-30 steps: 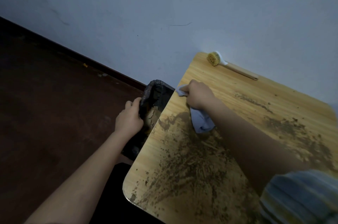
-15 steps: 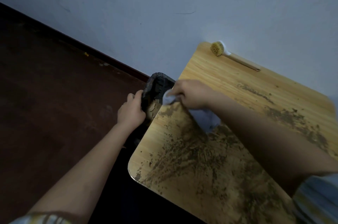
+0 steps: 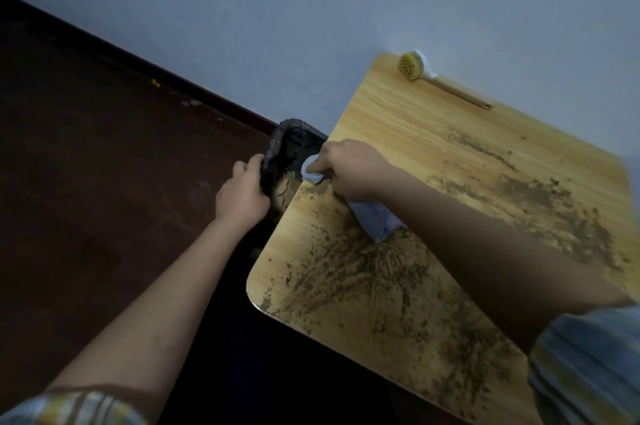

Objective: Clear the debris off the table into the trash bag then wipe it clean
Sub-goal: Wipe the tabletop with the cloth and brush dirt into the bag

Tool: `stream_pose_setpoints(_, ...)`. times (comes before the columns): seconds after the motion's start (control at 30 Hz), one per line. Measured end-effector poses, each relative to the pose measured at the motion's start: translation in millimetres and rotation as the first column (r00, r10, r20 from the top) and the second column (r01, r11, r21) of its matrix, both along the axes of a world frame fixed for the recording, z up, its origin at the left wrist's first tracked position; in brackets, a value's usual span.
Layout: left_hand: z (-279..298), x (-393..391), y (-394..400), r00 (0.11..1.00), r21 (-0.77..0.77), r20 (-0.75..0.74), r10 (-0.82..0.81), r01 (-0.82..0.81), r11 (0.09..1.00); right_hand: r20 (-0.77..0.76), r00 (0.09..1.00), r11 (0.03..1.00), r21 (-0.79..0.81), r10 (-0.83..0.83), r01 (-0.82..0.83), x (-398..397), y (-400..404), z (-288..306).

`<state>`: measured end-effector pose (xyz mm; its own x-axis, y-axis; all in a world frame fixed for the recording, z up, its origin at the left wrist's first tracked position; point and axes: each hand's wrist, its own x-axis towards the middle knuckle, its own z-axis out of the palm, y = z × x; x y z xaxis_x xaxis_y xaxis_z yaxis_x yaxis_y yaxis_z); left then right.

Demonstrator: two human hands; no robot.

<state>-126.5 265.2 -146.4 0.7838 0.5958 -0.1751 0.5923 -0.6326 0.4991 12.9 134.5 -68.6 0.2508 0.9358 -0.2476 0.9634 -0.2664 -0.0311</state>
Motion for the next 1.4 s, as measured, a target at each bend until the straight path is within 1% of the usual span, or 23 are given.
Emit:
stream_pose_setpoints(0.13, 1.5, -2.9, -2.8, 1.0, 0.004, -0.014, 0.005, -0.005, 1.0, -0.009, 0.998, 0.996, -0.065, 0.068, -0.068, -11.8, -0.7, 1.8)
stream_pose_setpoints(0.3, 5.0, -7.2, -3.8, 1.0, 0.014, -0.022, 0.007, -0.006, 1.0, -0.052, 0.994, 0.986, -0.132, 0.096, -0.102, -17.1, -1.3, -0.5)
stream_pose_setpoints(0.37, 6.2, -7.7, -4.5, 1.0, 0.017, -0.022, 0.002, -0.001, 1.0, -0.09, 0.988, 0.98, -0.143, 0.122, -0.134, -18.3, -2.2, 2.8)
stream_pose_setpoints(0.43, 6.6, -8.4, -4.6, 1.0, 0.022, -0.027, 0.002, -0.002, 1.0, -0.1, 0.988, 0.984, -0.123, 0.12, -0.132, -13.9, -2.2, 8.5)
stream_pose_setpoints(0.5, 6.0, -9.5, -4.0, 1.0, 0.02, -0.027, 0.002, -0.001, 1.0, -0.064, 0.996, 0.996, -0.049, 0.066, -0.07, -4.4, -3.7, 14.5)
stream_pose_setpoints(0.6, 4.2, -9.7, -2.3, 1.0, 0.015, -0.023, 0.014, -0.014, 1.0, -0.062, 0.994, 0.995, 0.044, -0.089, 0.092, 15.6, -8.9, 20.7)
stream_pose_setpoints(0.73, 1.9, -4.9, -0.3, 1.0, 0.004, -0.02, 0.009, -0.009, 1.0, -0.08, 0.957, 0.96, 0.02, -0.278, 0.281, 46.4, -15.8, 24.3)
stream_pose_setpoints(0.8, 0.6, -1.7, 1.6, 1.0, 0.002, -0.018, 0.005, -0.005, 1.0, -0.075, 0.921, 0.924, 0.007, -0.381, 0.383, 63.5, -20.1, 24.4)
stream_pose_setpoints(0.9, -2.1, 1.9, 4.2, 1.0, -0.007, -0.01, 0.001, -0.001, 1.0, -0.025, 0.835, 0.835, -0.02, -0.55, 0.55, 85.1, -30.8, 18.2)
stream_pose_setpoints(1.0, -5.7, 1.5, 5.5, 1.0, -0.015, 0.0, 0.005, -0.005, 1.0, -0.008, 0.758, 0.757, -0.056, -0.653, 0.651, 89.9, -40.7, 4.6)
stream_pose_setpoints(1.07, -7.6, 1.0, 5.9, 1.0, -0.012, 0.006, 0.002, -0.002, 1.0, -0.039, 0.757, 0.758, -0.04, -0.652, 0.651, 87.0, -43.5, -3.8)
stream_pose_setpoints(1.17, -7.6, 3.8, 6.0, 1.0, -0.006, 0.007, 0.0, 0.0, 1.0, -0.079, 0.799, 0.802, -0.017, -0.597, 0.597, 77.8, -40.9, -8.0)
stream_pose_setpoints(1.23, -6.5, 4.9, 3.7, 1.0, -0.017, 0.006, 0.003, -0.003, 1.0, -0.093, 0.841, 0.845, -0.016, -0.533, 0.534, 67.1, -38.2, -7.5)
stream_pose_setpoints(1.33, -3.7, 5.1, -0.8, 1.0, -0.019, 0.007, 0.002, -0.001, 1.0, -0.096, 0.915, 0.919, 0.012, -0.391, 0.394, 46.4, -33.9, -4.8)
stream_pose_setpoints(1.4, -1.9, 3.7, -2.4, 1.0, -0.019, 0.007, 0.003, -0.003, 1.0, -0.102, 0.946, 0.952, -0.008, -0.306, 0.307, 31.5, -31.7, -2.3)
